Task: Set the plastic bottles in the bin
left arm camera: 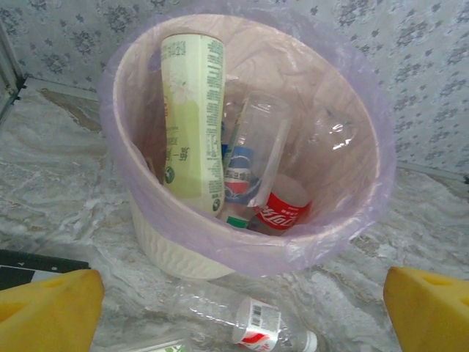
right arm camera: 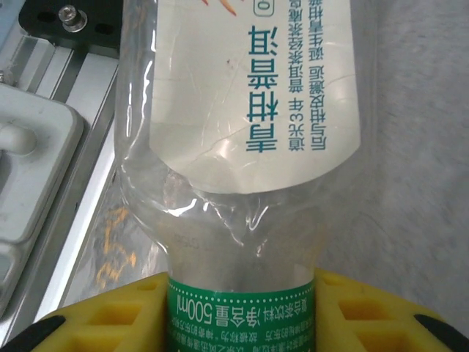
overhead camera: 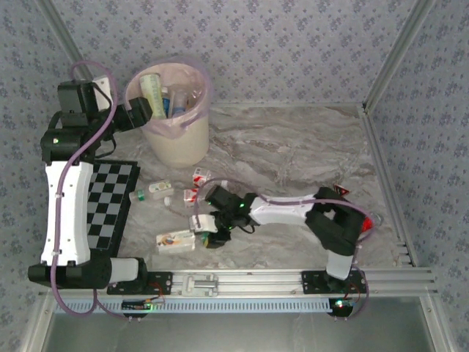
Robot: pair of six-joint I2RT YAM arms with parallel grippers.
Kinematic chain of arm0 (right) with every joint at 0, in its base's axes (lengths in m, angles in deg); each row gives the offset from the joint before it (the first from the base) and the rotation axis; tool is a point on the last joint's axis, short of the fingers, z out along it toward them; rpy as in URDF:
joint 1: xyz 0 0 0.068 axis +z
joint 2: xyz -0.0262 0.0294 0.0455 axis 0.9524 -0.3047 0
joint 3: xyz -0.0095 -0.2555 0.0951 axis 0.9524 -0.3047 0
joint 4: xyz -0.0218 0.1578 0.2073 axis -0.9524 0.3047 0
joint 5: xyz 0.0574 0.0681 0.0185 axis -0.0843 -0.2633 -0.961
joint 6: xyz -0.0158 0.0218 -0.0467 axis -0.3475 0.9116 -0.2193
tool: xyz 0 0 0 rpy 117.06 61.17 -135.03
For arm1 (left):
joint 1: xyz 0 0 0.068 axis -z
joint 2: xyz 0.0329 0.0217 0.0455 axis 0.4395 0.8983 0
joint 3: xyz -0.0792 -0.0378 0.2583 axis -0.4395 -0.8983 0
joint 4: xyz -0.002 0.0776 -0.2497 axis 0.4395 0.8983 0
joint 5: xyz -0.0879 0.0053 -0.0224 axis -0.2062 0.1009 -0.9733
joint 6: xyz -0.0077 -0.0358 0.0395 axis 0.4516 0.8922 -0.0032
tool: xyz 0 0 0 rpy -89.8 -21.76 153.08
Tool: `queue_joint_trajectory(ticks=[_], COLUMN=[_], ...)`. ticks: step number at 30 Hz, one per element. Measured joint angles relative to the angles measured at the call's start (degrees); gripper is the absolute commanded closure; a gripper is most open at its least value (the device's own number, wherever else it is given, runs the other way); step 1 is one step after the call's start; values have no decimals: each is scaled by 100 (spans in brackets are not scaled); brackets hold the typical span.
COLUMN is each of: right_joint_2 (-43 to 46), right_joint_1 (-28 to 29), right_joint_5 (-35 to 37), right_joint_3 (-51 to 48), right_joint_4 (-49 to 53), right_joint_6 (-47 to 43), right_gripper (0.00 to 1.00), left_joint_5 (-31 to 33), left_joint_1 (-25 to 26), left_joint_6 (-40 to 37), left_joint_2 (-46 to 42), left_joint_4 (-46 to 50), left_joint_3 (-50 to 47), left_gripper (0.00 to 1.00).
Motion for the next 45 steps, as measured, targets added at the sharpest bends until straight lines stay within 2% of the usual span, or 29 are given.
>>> queue_joint_trajectory(ticks=[4,6,7,9,11,13,16,22,29,34,40,45], right_joint_2=[1204,1810,2107,2623,3150,3591,4131,4697,4802,4815,4854,4907], right_joint_1=[-654,-1040,-1250,-1582,-1906,-2159,-2406,-2448,-2317,-2245,-2177,-2168], right_joint_5=[251,444,564,798,1104,1464,1969,2533,2767,2824,2824,2824], right_joint_3=[-726,-1067,-1250,-1591,-1978,-2326,-2774,-3375,-3414,-3414,-3414,-3414], right_joint_4=[-103,-179,-260,-398,-597,-839,-1270,-2251,-2706,-2802,-2852,-2887], right_joint_6=[463,748,920,1287,1779,2302,3042,4046,4402,4439,4441,4441], right_gripper=[63,68,74,75,90,94,95,96,96,96,96,95], left_joint_5=[-483,-603,-579,-476,-293,-181,-48,-70,37,-28,-76,-168], left_joint_1=[35,229,437,964,1554,2004,2573,3412,4269,4459,4507,4509], left_joint_6=[476,734,828,966,1115,1292,1574,2138,2461,2728,2863,3023], left_joint_2=[-385,-614,-708,-839,-938,-986,-944,-529,348,793,1224,1381], left_joint_4=[-398,-627,-732,-942,-1241,-1558,-2118,-3491,-4374,-4868,-4968,-5101], left_joint_3=[-396,-651,-754,-927,-1139,-1394,-1840,-2765,-2957,-2962,-2962,-2959], left_gripper=[1,1,1,1,1,1,1,1,1,1,2,22])
